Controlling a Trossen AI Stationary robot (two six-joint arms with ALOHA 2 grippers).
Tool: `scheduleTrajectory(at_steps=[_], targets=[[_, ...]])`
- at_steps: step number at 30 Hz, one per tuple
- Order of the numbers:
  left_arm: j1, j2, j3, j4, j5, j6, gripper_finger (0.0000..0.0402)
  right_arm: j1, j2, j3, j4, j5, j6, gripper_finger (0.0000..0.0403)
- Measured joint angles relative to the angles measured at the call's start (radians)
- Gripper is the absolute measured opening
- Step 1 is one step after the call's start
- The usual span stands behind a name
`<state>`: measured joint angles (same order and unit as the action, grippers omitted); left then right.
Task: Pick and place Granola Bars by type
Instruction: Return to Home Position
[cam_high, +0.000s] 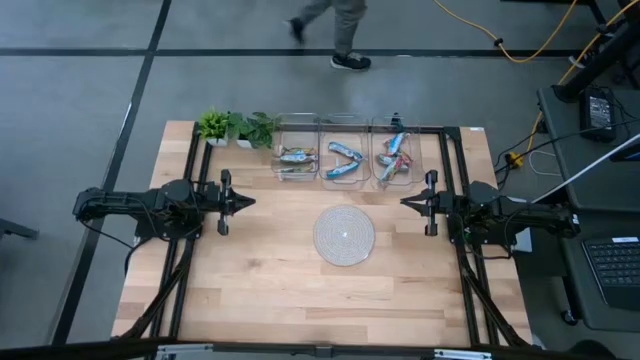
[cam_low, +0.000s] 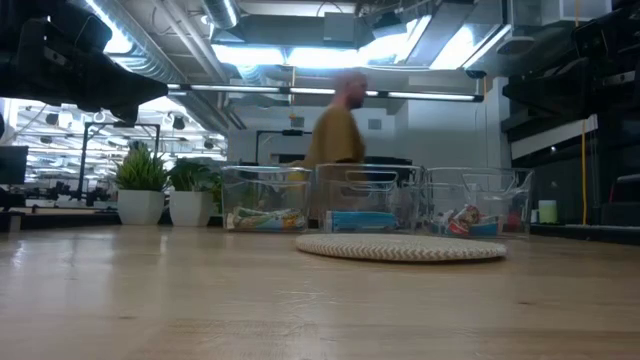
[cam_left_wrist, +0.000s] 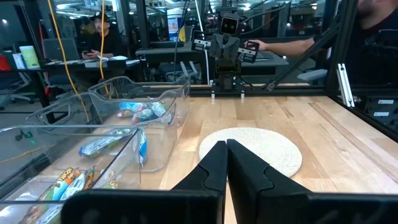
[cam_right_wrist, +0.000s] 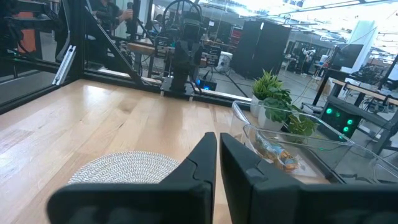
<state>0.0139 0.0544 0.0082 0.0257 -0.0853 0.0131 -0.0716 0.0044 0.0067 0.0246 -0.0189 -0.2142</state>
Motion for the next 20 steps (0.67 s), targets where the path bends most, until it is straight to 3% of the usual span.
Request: scheduleTrajectory(at_steps=[20], targets=[[0.0,0.0,0.0,0.0,0.0,0.0,0.0008,0.0,0.0,0.0,0.0,0.0,0.0,0.0024]])
